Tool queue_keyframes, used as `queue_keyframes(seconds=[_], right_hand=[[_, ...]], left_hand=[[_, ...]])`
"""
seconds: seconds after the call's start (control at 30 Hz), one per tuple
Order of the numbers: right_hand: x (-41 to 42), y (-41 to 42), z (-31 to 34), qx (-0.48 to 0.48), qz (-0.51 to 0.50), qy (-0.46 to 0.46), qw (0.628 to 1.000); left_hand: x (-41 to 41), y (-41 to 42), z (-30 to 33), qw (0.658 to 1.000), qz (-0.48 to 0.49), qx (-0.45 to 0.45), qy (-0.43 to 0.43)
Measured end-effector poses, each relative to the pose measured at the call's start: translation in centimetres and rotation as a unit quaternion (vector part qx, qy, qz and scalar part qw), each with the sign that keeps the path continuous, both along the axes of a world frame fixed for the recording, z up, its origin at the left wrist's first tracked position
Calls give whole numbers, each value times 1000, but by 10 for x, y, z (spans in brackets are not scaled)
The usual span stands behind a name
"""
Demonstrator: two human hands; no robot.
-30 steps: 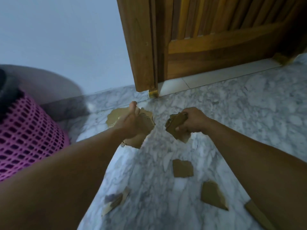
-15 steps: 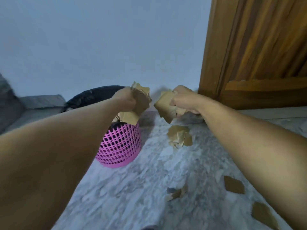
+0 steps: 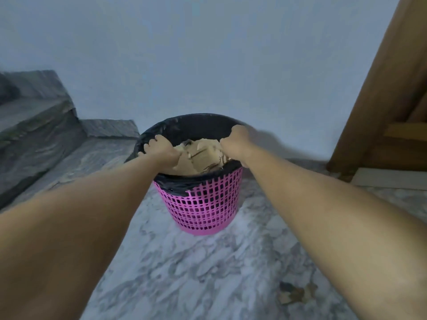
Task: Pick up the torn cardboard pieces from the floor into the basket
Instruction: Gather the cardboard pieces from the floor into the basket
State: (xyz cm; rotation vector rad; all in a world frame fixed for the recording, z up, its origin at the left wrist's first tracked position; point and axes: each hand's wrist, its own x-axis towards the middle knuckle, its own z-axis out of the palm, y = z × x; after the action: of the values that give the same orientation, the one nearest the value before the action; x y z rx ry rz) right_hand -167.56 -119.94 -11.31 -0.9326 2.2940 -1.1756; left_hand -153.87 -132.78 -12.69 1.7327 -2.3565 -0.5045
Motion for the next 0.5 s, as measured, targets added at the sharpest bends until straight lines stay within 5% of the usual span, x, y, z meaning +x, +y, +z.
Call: queue_keyframes(seconds=[0.1, 0.23, 0.5], right_hand=[[-3, 4, -5, -14, -8, 15, 1000], [-23, 29, 4, -69, -44, -79, 994], [-66, 164, 17, 47, -4, -169, 985]], left_hand=[[7, -1, -8, 999, -26, -35, -20], [-5, 26, 7, 993, -94, -59, 34], [-70, 134, 45, 962, -263, -61, 46]])
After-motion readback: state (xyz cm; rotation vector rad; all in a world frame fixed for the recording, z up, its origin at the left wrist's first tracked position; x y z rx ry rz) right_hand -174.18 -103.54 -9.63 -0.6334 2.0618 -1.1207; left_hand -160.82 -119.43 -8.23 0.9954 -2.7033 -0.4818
